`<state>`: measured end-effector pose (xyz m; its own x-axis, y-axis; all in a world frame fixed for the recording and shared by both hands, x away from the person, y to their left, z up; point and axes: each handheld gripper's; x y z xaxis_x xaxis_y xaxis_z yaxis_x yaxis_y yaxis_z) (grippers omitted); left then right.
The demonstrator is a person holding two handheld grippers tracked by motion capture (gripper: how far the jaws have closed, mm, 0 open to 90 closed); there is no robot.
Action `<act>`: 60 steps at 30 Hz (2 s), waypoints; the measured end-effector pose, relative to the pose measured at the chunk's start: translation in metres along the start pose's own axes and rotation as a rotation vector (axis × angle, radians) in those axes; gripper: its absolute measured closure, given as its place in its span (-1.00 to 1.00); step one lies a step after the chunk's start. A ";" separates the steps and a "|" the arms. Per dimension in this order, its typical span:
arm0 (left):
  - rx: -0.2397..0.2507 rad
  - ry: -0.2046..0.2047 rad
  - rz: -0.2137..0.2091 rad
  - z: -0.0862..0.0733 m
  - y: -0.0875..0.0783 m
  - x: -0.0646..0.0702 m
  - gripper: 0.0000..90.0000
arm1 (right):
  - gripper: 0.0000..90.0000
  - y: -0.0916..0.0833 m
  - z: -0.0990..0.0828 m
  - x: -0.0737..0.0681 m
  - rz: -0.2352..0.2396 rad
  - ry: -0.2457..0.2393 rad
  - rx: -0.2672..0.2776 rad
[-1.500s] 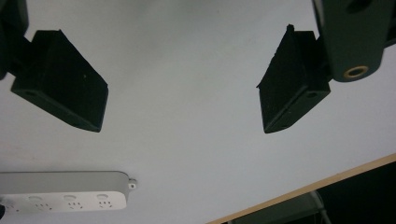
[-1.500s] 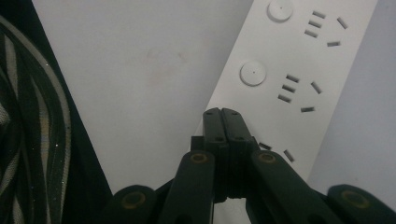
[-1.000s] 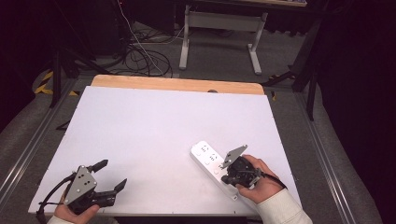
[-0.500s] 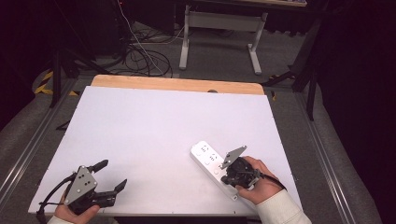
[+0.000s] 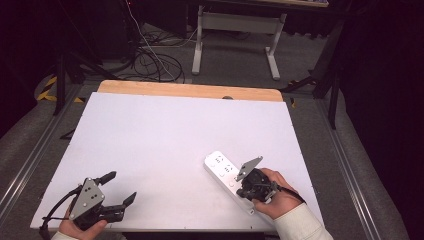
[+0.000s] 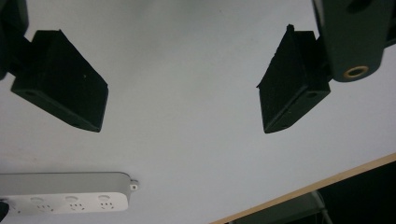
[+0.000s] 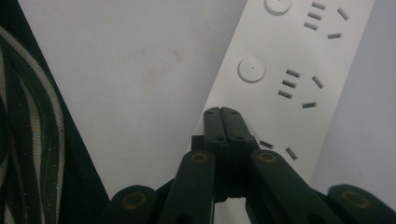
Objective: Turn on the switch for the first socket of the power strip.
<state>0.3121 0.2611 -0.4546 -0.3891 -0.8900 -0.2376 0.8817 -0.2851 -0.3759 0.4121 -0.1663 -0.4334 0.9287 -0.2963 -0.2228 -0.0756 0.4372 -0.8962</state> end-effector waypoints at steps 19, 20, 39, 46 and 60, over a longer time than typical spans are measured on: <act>0.002 0.001 0.002 0.001 0.001 0.000 -0.63 | 1.00 -0.003 -0.008 0.002 0.031 0.034 0.062; 0.002 0.001 -0.002 0.001 0.001 0.000 -0.63 | 1.00 -0.003 -0.009 0.001 0.026 0.020 0.062; 0.003 -0.004 -0.002 0.000 0.002 -0.001 -0.63 | 1.00 -0.043 -0.002 -0.012 -0.062 -0.054 0.215; 0.003 -0.004 -0.002 0.001 0.002 -0.001 -0.63 | 1.00 -0.052 -0.002 -0.017 -0.071 -0.074 0.245; 0.003 -0.005 -0.001 0.001 0.001 -0.001 -0.63 | 0.22 -0.055 -0.004 -0.022 -0.092 -0.088 0.374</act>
<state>0.3136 0.2617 -0.4541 -0.3885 -0.8916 -0.2327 0.8822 -0.2869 -0.3735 0.3944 -0.1868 -0.3805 0.9544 -0.2816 -0.0994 0.1317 0.6959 -0.7060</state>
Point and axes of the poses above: each handheld gripper's, and its own axes: y roughly forward along the jaws, z roughly out of its top, x roughly to its right, and after that the axes turned 15 degrees about z, right-handed
